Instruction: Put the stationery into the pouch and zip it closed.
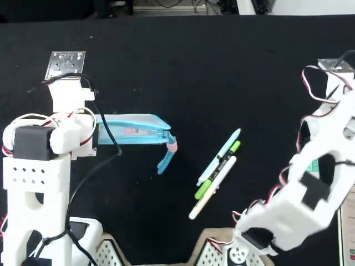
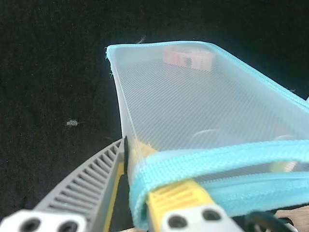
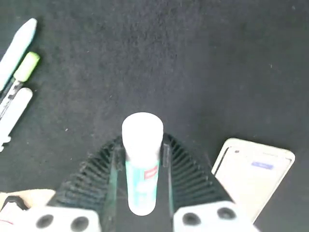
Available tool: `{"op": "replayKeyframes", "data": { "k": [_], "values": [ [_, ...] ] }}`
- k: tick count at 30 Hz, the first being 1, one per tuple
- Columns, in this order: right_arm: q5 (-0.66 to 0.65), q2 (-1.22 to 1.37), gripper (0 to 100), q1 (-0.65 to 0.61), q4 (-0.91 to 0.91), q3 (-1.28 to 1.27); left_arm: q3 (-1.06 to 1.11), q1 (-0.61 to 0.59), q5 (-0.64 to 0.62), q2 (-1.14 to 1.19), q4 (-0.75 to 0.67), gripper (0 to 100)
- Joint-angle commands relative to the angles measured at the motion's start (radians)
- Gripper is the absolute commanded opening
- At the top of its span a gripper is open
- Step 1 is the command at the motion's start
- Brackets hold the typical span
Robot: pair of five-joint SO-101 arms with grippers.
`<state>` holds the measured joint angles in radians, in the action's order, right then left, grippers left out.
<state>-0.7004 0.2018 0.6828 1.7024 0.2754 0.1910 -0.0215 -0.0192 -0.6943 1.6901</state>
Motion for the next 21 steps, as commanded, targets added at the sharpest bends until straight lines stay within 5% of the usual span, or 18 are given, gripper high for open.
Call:
{"op": "replayKeyframes", "data": {
  "k": [1, 11, 21],
  "values": [
    [-0.012, -0.277, 1.1, -0.06, -0.098, -0.217, -0.004, 0.007, 0.005, -0.017, 0.002, 3],
    [0.104, -0.796, 1.1, -0.347, -0.198, -0.593, -0.004, 0.007, 0.005, -0.017, 0.002, 3],
    [0.466, -1.28, 1.5, -0.911, -0.301, -0.599, -0.004, 0.007, 0.005, -0.017, 0.003, 3]
  ]
}}
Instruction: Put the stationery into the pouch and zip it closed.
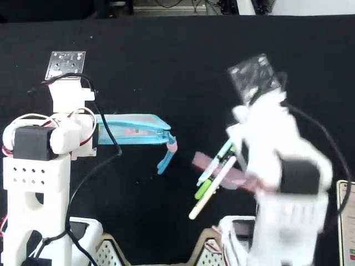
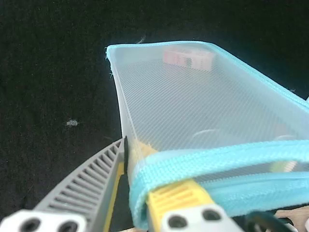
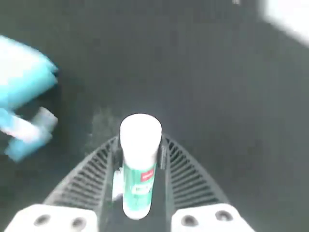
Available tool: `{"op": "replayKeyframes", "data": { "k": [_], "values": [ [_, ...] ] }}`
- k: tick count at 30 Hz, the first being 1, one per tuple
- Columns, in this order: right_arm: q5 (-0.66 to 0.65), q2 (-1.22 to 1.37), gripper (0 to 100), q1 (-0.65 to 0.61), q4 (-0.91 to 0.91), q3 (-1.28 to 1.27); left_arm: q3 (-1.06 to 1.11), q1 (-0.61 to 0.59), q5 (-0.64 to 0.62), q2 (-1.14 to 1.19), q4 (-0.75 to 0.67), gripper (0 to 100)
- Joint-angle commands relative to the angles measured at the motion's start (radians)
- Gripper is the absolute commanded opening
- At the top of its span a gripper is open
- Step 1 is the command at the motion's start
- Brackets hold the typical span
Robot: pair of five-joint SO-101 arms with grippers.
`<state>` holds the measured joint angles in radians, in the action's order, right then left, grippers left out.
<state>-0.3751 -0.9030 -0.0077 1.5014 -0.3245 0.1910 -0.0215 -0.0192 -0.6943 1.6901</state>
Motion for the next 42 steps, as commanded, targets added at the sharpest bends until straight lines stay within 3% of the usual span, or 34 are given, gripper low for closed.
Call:
{"op": "replayKeyframes", "data": {
  "k": [1, 6, 11, 25, 36, 42],
  "values": [
    [0.18, -0.208, 1.5, -0.276, -0.141, 0.001, -0.004, 0.007, 0.005, -0.017, 0.003, 3],
    [0.318, -0.283, 1.5, -0.529, -0.322, -0.001, -0.004, 0.007, 0.005, -0.017, 0.003, 3],
    [0.336, -0.263, 1.5, -0.69, -0.48, -0.051, -0.004, 0.007, 0.005, -0.017, 0.003, 3],
    [0.336, -0.266, 1.2, -0.717, -1.198, -0.611, 0.016, 0.007, 0.005, -0.017, -0.003, 3],
    [0.336, -0.364, 1.2, -0.718, -1.232, -0.573, 0.018, 0.007, 0.005, -0.017, -0.005, 3],
    [0.33, -0.487, 1.2, -0.824, -1.023, -0.591, 0.019, 0.007, 0.005, -0.017, -0.005, 3]
  ]
}}
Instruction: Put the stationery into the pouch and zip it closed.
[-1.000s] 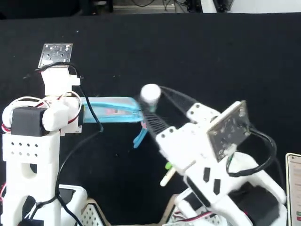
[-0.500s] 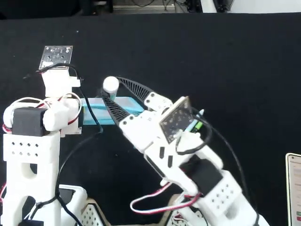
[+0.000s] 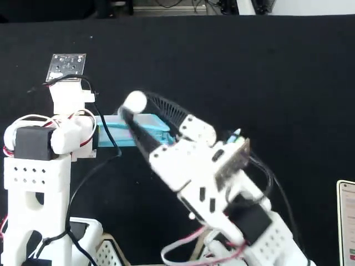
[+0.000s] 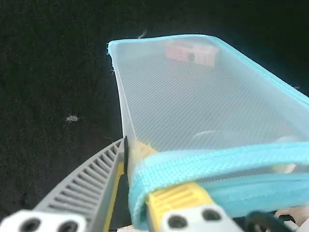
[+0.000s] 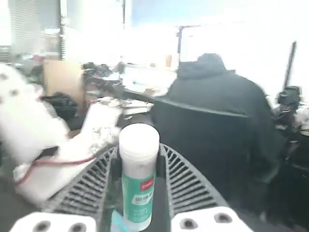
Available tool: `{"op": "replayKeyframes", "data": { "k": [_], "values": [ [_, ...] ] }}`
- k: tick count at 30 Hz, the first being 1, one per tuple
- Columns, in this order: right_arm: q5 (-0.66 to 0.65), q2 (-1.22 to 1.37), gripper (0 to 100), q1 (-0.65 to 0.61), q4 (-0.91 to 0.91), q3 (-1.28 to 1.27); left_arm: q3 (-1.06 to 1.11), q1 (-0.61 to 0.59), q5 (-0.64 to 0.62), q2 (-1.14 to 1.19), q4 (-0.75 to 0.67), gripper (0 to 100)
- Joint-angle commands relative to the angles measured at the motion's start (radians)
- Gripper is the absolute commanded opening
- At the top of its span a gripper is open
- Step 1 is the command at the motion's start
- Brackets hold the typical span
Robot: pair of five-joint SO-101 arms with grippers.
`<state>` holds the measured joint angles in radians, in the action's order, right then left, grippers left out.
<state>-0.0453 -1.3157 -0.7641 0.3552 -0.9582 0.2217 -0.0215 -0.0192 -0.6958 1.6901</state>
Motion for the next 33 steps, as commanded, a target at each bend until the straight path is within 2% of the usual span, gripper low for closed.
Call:
{"op": "replayKeyframes", "data": {
  "k": [1, 8, 17, 23, 26, 31, 33],
  "values": [
    [-0.002, -0.09, 1.2, -0.078, 0.141, 0.027, -0.012, 0.007, 0.005, -0.015, -0.005, 3],
    [-0.003, -0.134, 1.2, -0.068, 0.135, -0.096, -0.012, 0.007, 0.005, -0.015, -0.005, 3],
    [-0.003, -0.134, 1.2, 0.071, -0.239, -0.39, -0.01, 0.007, 0.005, -0.015, -0.005, 3],
    [-0.002, -0.134, 1.2, 0.066, -0.276, -0.424, -0.01, 0.007, 0.005, -0.015, -0.005, 3],
    [0.0, -0.134, 2.1, 0.025, -0.195, -0.417, -0.01, 0.007, 0.005, -0.015, -0.005, 3],
    [0.006, -0.134, 16.6, -0.121, 0.117, -0.271, -0.01, 0.007, 0.005, -0.015, -0.005, 3],
    [0.006, -0.134, 17.0, -0.133, 0.203, -0.196, -0.01, 0.007, 0.005, -0.015, -0.005, 3]
  ]
}}
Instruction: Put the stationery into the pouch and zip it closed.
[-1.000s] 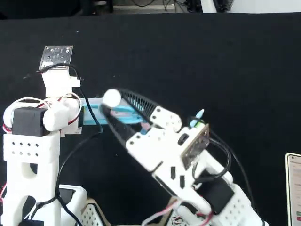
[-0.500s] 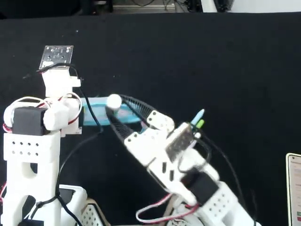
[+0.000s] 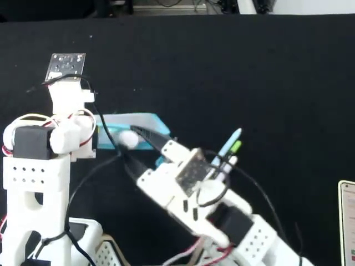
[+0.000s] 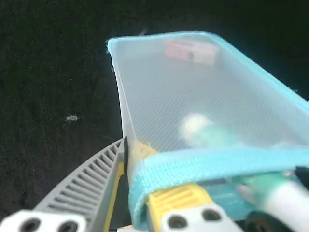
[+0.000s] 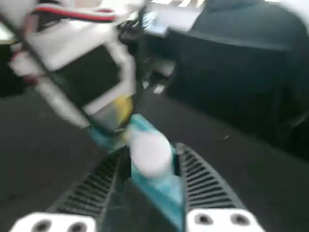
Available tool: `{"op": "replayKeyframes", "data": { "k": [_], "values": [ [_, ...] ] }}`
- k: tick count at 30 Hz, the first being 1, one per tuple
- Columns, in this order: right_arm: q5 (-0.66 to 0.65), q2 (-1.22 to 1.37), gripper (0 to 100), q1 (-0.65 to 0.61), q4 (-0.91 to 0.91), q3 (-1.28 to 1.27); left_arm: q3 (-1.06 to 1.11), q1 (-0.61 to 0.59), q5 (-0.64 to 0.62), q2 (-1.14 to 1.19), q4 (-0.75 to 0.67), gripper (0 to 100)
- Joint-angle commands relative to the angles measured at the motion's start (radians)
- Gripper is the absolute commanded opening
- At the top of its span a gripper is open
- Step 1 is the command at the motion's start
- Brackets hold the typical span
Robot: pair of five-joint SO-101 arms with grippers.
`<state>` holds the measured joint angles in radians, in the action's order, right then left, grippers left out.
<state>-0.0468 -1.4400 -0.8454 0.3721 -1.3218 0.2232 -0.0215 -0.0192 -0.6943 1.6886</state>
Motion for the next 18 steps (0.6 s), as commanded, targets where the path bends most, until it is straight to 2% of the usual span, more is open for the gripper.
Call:
{"op": "replayKeyframes", "data": {
  "k": [1, 4, 7, 13, 18],
  "values": [
    [0.006, -0.01, 16.2, -0.052, 0.218, 0.202, -0.012, 0.007, 0.005, -0.017, -0.003, 3],
    [0.002, -0.01, 13.4, -0.035, 0.301, 0.286, -0.012, 0.007, 0.005, -0.017, -0.003, 3],
    [0.002, -0.019, 10.5, 0.041, 0.365, 0.375, -0.012, 0.007, 0.005, -0.017, -0.003, 3],
    [0.008, -0.012, 3.6, 0.408, 0.514, 0.608, -0.012, 0.007, 0.005, -0.017, -0.003, 3],
    [0.002, -0.008, 10.7, 0.623, 0.766, 0.618, -0.01, 0.007, 0.005, -0.017, -0.003, 3]
  ]
}}
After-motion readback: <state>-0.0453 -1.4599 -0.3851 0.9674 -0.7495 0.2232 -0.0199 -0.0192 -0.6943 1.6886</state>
